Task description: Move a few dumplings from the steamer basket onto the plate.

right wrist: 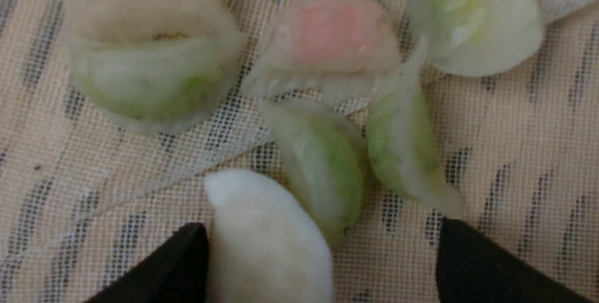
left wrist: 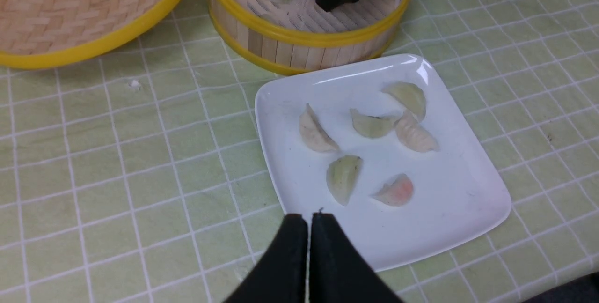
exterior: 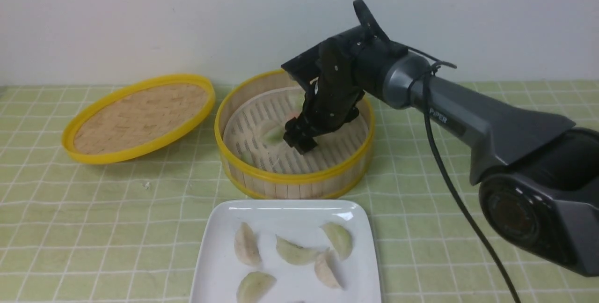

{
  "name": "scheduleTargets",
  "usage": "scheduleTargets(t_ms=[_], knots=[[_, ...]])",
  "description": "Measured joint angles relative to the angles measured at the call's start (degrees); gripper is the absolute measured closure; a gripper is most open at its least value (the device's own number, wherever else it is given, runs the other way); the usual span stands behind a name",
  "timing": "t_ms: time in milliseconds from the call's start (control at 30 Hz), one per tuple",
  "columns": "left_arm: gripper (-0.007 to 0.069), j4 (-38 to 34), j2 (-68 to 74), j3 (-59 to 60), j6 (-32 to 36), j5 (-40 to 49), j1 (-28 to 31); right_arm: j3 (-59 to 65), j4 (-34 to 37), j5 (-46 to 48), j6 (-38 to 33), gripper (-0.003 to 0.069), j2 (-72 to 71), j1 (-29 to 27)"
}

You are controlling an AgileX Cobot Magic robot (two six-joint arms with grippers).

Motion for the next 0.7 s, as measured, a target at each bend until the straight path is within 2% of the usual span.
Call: scheduleTargets(t_ms=[100,200,267,300,367,500,700], knots=[[0.0631,0.3,0.0,0.0,0.0,0.9,0.0,-0.1,1.0,-0.3,0.1,0.0150,0.1,-0.1],[0.0631,0.8,0.0,0.0,0.0,1.1,0.0,-0.8,2.4,0.2,0.1,0.0289,0.3,-0.1],[0.0631,1.0,0.0,0.0,0.0,1.6,0.0,-2.2,2.9,2.1,0.1,0.0412,0.7,-0.1],[0.0631,1.1,0.0,0.0,0.0,1.9,0.0,-3.1,3.1,4.1,0.1,0.0431,0.9,-0.1],[0.0631,1.2,0.0,0.0,0.0,2.5,0.0,-6.0,3.4,8.3,0.1,0.0424,1.3,-0.1],[0.0631,1.2,0.0,0.0,0.0,2.6,0.0,-9.1,3.6,9.1,0.4,0.0424,0.6,-0.1],[0.0631,1.2,0.0,0.0,0.0,2.8,0.0,-6.1,7.8,9.5,1.5,0.0424,-7.1,-0.1]])
